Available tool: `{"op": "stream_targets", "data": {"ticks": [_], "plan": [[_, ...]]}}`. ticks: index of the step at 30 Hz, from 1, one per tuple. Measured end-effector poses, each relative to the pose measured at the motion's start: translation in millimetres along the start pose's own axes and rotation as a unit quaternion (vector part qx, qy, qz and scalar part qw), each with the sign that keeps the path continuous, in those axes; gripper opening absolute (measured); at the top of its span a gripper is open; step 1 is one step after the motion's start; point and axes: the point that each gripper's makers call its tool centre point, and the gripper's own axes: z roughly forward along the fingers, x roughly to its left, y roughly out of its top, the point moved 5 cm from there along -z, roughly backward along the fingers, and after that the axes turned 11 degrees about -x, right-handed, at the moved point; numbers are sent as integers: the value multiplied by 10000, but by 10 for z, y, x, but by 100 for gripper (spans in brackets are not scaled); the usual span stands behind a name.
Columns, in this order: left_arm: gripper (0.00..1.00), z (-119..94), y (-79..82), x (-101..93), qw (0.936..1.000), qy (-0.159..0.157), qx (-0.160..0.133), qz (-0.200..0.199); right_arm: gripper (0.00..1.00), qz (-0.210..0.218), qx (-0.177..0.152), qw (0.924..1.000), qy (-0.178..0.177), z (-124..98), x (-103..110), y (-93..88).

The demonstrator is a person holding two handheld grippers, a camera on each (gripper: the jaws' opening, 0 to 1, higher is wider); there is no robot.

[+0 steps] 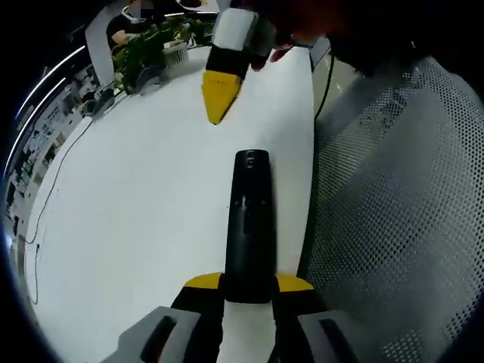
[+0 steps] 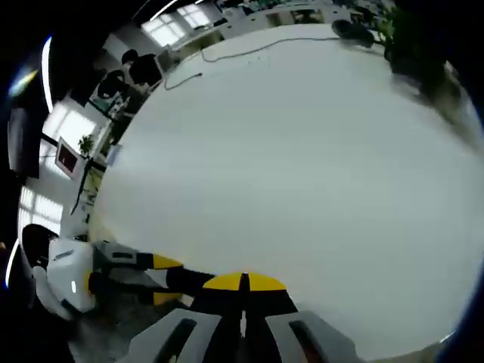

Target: Press the specified remote control buttons in sequence, fully releasing each button before pressing the next.

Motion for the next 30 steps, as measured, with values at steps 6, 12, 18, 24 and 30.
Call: {"op": "stream_targets", "data": {"ticks": [6, 12, 18, 24, 30], "plan": [[24, 1, 1, -8, 10000, 28, -26, -25, 0, -241, 433, 9988, -12, 126, 13, -108], [24, -4, 5, -9, 10000, 18, -40, -23, 0, -342, 527, 9980, -48, 143, 13, -141], [24, -6, 6, -6, 10000, 11, -47, -19, 0, -322, 625, 9975, -66, 169, 9, -166], [24, -10, 4, -1, 10000, 3, -45, -11, 0, -307, 587, 9978, -50, 169, -15, -177], [24, -11, 4, 0, 10000, 10, -24, -35, 0, -2, 519, 9986, 29, 176, -30, -176]]}}
